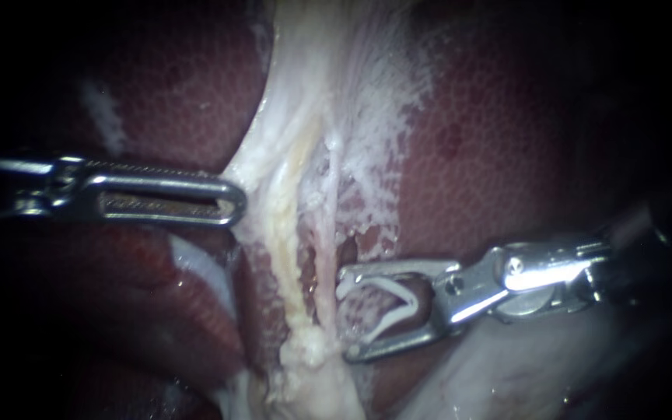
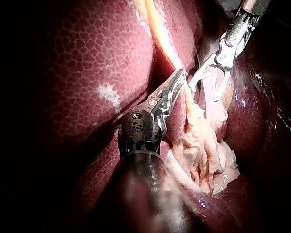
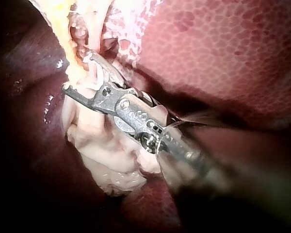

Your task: Clipping first clip left tube

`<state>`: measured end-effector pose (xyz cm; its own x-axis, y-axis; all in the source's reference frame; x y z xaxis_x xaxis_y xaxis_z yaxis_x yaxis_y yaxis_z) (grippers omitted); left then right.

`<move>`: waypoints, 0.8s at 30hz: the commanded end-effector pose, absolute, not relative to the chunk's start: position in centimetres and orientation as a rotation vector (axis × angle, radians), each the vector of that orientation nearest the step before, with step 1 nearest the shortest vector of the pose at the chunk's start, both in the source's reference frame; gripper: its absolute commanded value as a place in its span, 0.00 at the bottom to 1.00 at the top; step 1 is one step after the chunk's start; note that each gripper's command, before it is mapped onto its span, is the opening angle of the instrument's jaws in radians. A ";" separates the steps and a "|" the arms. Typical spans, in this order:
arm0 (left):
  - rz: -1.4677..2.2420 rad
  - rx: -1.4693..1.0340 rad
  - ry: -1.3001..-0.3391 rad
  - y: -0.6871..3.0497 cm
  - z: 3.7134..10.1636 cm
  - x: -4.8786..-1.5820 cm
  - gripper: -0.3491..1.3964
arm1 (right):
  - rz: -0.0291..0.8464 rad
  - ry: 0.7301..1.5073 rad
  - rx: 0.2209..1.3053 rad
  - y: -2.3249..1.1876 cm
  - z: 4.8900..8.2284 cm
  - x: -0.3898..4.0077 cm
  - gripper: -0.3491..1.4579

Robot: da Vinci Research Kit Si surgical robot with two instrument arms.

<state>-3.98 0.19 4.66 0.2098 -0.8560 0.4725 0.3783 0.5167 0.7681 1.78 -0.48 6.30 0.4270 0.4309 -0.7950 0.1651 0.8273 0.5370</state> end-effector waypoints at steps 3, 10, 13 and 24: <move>-0.923 0.561 -1.028 0.19 4.65 -3.98 0.00 | 0.180 1.135 0.605 -0.47 6.34 1.84 0.52; -0.923 0.561 -1.028 0.19 4.65 -3.99 0.00 | 0.181 1.134 0.606 -0.46 6.39 2.00 0.52; -0.923 0.561 -1.028 0.19 4.65 -3.99 0.00 | 0.178 1.133 0.607 -0.48 6.42 2.06 0.52; -0.923 0.560 -1.028 0.18 4.64 -4.01 0.00 | 0.167 1.128 0.638 -0.62 6.58 2.31 0.52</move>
<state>-4.01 0.18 4.64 0.2096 -0.8558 0.4729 0.3786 0.5170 0.7677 2.33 -0.63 6.59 0.4385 0.4359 -0.7860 0.1907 0.8095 0.5553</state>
